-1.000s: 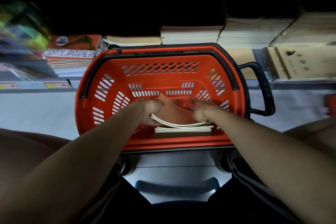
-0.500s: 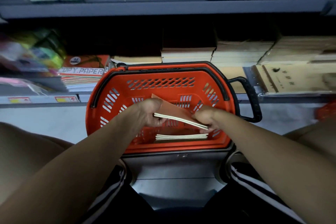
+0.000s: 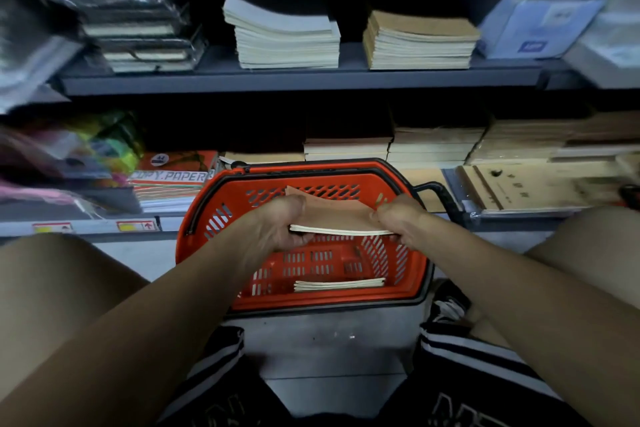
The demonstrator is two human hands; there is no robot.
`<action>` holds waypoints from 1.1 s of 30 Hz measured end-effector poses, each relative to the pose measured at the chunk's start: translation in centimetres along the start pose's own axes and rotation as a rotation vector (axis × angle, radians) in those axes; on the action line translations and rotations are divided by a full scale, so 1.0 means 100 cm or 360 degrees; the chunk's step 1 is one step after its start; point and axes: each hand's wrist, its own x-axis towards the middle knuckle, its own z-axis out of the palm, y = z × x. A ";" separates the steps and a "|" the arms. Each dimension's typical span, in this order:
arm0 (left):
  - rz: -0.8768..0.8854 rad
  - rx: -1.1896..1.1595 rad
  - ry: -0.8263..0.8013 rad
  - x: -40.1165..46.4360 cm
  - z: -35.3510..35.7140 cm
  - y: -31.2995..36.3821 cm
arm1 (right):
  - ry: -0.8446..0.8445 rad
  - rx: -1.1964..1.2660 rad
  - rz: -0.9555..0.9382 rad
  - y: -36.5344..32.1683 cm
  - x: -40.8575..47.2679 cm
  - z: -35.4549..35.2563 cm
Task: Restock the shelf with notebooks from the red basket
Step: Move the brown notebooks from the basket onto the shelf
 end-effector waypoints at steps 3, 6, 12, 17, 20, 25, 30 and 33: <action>0.0102 -0.0008 -0.0014 -0.015 0.004 0.004 | 0.0114 -0.0061 -0.0107 -0.006 -0.013 -0.012; 0.0214 -0.0016 -0.0018 -0.026 0.006 0.008 | 0.0173 -0.0110 -0.0189 -0.013 -0.029 -0.024; 0.0381 -0.0049 0.0009 -0.047 0.013 0.018 | 0.0360 0.0006 -0.0350 -0.021 -0.057 -0.047; 0.0561 -0.0152 -0.0038 -0.078 0.022 0.034 | 0.0517 -0.0003 -0.0520 -0.038 -0.087 -0.073; 0.0615 -0.0194 -0.0083 -0.095 0.027 0.045 | 0.0568 -0.0009 -0.0622 -0.047 -0.102 -0.089; 0.0660 -0.0248 -0.0255 -0.121 0.032 0.060 | 0.0699 0.0018 -0.0749 -0.058 -0.118 -0.112; 0.0714 -0.0348 -0.0388 -0.145 0.040 0.072 | 0.0812 0.0204 -0.0894 -0.066 -0.131 -0.130; 0.0733 -0.0424 -0.0537 -0.149 0.043 0.078 | 0.0880 0.0373 -0.0919 -0.073 -0.136 -0.141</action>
